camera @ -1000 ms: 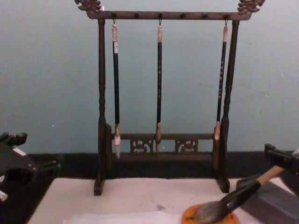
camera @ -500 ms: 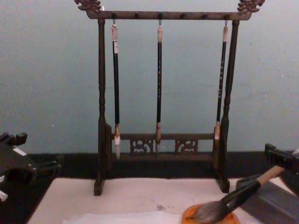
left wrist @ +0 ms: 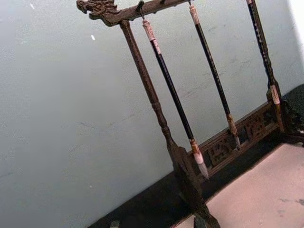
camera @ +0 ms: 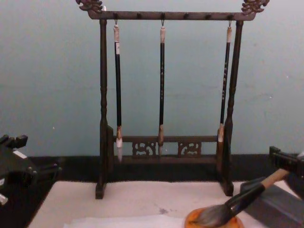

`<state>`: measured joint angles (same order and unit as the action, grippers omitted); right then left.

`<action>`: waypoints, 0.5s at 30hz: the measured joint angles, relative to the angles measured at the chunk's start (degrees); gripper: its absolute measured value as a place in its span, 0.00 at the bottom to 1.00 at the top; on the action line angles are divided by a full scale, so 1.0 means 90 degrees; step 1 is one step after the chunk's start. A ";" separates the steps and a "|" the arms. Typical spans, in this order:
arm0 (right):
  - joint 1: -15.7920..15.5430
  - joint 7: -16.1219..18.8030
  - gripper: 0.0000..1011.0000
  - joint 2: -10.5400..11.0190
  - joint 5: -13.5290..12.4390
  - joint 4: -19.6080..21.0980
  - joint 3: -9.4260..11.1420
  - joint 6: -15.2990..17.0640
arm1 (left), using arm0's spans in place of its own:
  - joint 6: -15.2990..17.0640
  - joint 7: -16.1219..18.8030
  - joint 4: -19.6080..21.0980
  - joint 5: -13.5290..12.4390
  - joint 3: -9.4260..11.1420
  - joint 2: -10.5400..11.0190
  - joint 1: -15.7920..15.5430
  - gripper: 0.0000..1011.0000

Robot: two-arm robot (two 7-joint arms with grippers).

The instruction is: Pick up the brush from the inkstone, write on the paper, then place the brush back to its original position.

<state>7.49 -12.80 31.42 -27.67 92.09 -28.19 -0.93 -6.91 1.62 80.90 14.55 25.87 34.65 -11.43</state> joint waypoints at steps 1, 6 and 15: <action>0.0000 0.0000 0.99 0.0000 -0.0001 0.0000 0.0000 0.0000 | 0.0000 0.0000 0.0000 0.0000 0.0000 0.0000 0.0000 1.00; 0.0000 0.0000 0.99 0.0000 -0.0003 0.0000 0.0000 0.0000 | 0.0000 0.0000 0.0000 0.0000 0.0000 0.0000 0.0000 1.00; 0.0000 0.0000 0.99 0.0000 -0.0003 -0.0001 0.0000 0.0000 | 0.0000 0.0000 0.0000 0.0000 -0.0001 0.0000 0.0000 1.00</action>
<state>7.48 -12.80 31.42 -27.69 92.08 -28.19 -0.93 -6.91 1.62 80.90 14.55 25.86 34.64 -11.43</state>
